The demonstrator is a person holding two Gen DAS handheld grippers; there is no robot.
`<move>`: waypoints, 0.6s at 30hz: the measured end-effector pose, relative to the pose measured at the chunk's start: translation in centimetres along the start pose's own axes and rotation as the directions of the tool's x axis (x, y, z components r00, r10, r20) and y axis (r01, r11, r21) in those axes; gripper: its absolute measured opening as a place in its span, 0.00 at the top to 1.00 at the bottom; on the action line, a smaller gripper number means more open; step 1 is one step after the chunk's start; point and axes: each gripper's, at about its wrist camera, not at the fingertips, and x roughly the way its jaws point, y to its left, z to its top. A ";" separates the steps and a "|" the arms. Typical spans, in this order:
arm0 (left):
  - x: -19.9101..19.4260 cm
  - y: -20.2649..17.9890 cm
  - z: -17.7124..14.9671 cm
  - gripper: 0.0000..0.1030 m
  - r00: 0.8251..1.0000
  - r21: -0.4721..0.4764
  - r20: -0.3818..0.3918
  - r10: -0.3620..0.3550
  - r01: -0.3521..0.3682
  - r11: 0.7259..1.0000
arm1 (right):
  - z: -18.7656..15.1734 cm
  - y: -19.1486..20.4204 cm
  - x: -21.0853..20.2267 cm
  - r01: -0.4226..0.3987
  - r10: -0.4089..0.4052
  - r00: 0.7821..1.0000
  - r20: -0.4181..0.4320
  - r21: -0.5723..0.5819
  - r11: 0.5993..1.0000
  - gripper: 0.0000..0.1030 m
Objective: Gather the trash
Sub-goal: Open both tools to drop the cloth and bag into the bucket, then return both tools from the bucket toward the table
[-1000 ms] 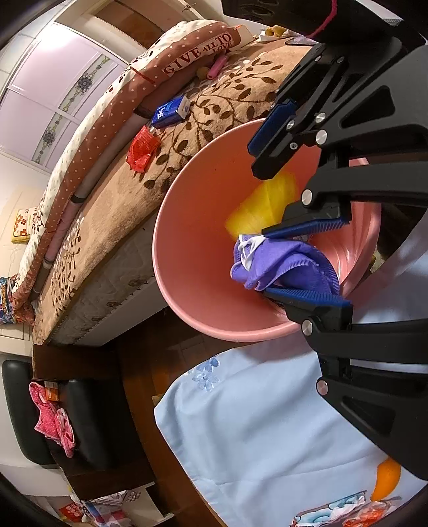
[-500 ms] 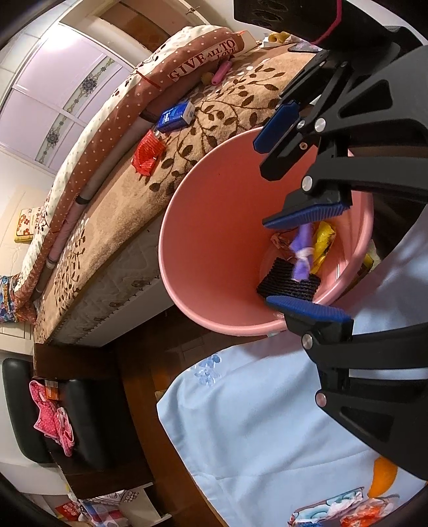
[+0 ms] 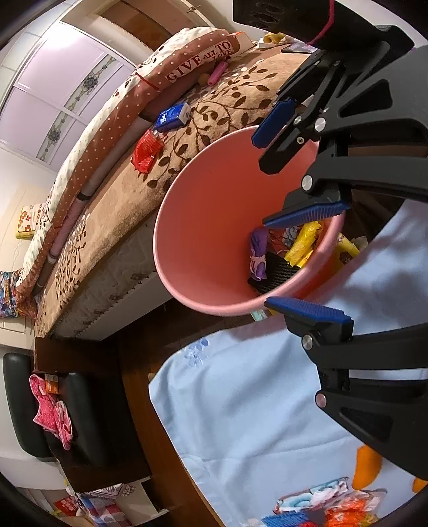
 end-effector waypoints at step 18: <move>-6.4 2.7 -3.7 0.58 0.997 -0.003 0.062 0.048 -0.048 0.999 | -2.0 3.2 -3.1 -0.069 0.070 0.997 0.020 -0.021 0.997 0.51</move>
